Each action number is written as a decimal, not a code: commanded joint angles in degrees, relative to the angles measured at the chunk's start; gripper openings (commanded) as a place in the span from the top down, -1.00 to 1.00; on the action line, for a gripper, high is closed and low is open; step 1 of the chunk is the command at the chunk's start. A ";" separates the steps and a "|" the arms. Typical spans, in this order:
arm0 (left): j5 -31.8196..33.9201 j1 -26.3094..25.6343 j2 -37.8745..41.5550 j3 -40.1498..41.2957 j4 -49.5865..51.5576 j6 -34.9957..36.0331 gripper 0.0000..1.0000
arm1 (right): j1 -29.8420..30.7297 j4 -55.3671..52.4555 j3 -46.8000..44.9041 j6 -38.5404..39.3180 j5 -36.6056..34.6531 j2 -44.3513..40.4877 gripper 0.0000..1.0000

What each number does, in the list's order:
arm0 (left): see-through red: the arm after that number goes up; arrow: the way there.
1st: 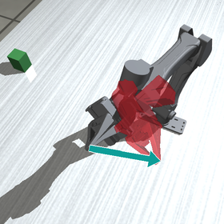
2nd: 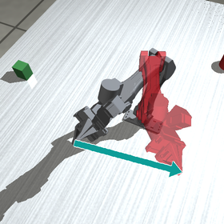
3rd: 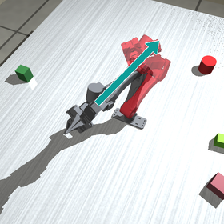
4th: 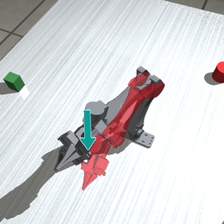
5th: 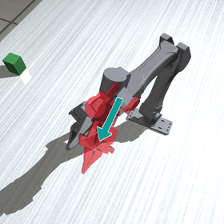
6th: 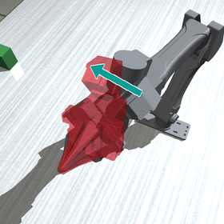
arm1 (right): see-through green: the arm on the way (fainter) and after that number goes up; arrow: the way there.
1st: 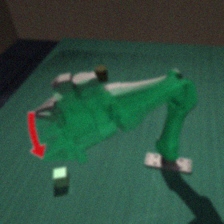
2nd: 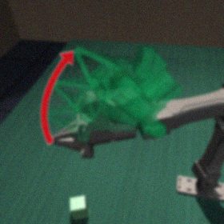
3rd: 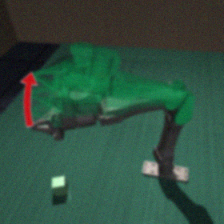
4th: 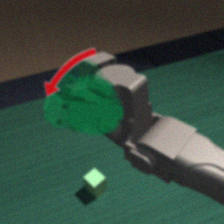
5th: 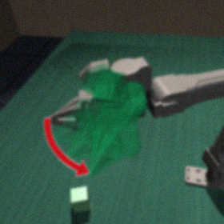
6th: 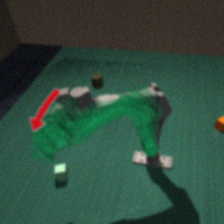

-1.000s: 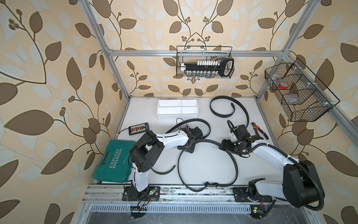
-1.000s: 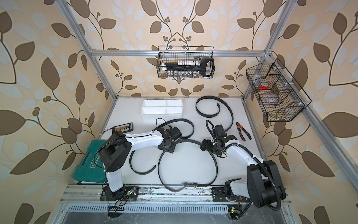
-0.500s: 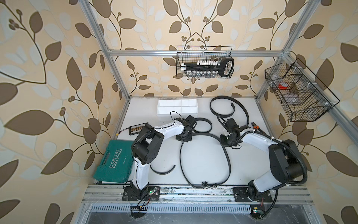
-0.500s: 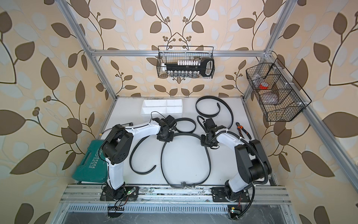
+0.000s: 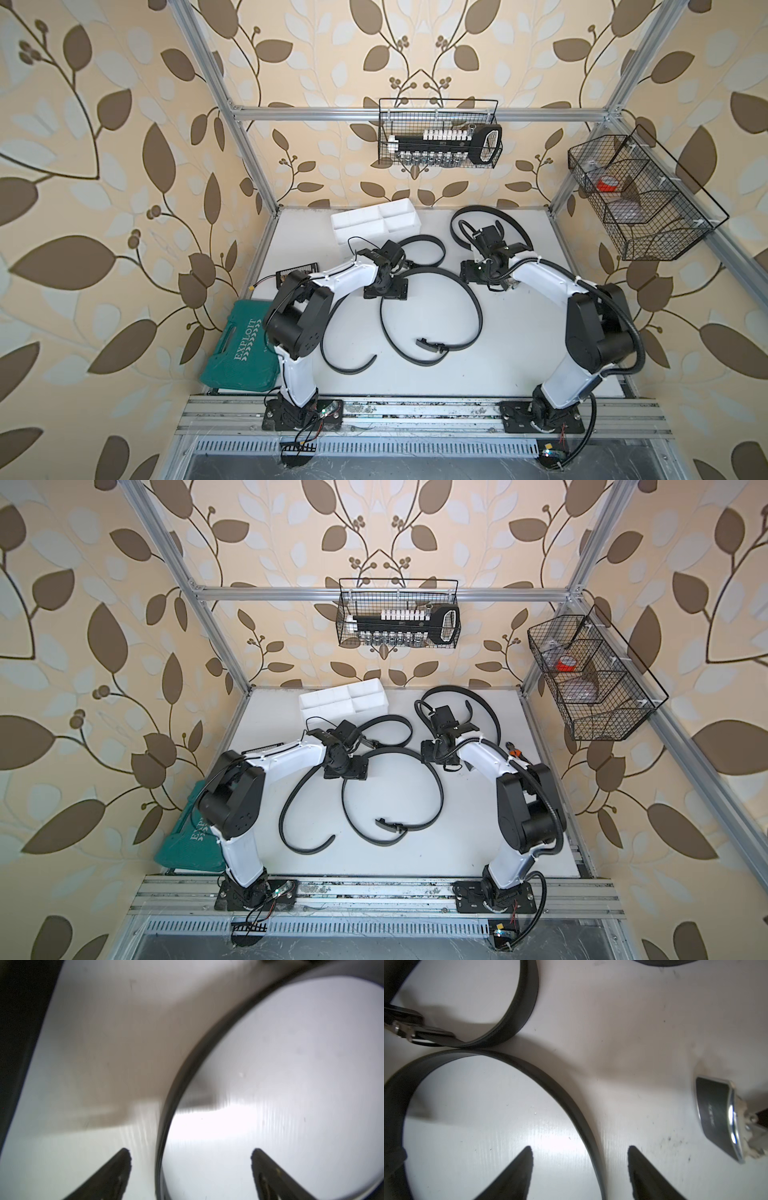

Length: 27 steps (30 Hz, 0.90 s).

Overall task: Place the belts into the storage roll
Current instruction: Move the belt at the center of the board, then roll the belt at the center of the board.

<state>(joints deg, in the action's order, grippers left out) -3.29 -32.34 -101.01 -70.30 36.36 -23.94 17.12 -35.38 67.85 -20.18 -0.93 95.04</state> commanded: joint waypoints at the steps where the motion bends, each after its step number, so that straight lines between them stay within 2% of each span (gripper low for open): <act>1: -1.02 -4.19 12.91 4.49 1.26 0.92 -0.98 | 0.05 -2.33 -4.93 -1.18 2.60 -6.43 -0.69; 5: -0.50 -10.49 22.77 10.81 2.44 1.27 -0.97 | 0.08 -1.57 -10.95 -3.53 5.86 -11.34 -0.79; 8: 0.24 -15.79 25.87 13.86 2.49 1.04 -0.98 | 0.04 -1.02 -14.09 -4.63 7.39 -12.59 -0.83; 11: 4.64 -22.34 28.41 17.83 -1.18 3.10 -0.98 | 0.08 -0.41 -16.11 -5.13 8.17 -13.86 -0.84; 13: 3.72 -27.42 31.27 22.63 -8.35 10.80 -0.98 | 0.09 -0.14 -17.05 -5.17 7.88 -14.52 -0.85; 16: 7.14 -33.62 33.42 26.13 -14.59 21.82 -0.98 | 0.05 -0.31 -17.66 -5.07 7.62 -14.79 -0.85; 20: 9.55 -33.77 28.36 23.85 -13.44 29.00 -0.98 | 0.07 0.21 -18.35 -5.29 8.23 -15.35 -0.86; 24: 6.42 -33.79 21.11 20.79 -11.96 36.08 -0.97 | 0.10 0.48 -18.72 -5.33 8.64 -15.15 -0.87; 27: 6.05 -33.83 17.03 20.30 -12.73 38.77 -0.96 | 0.09 -0.19 -18.64 -5.06 8.56 -15.20 -0.88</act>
<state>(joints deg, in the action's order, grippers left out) 3.09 -66.32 -81.65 -48.60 24.18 7.92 17.12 -34.94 50.04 -24.93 6.81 80.58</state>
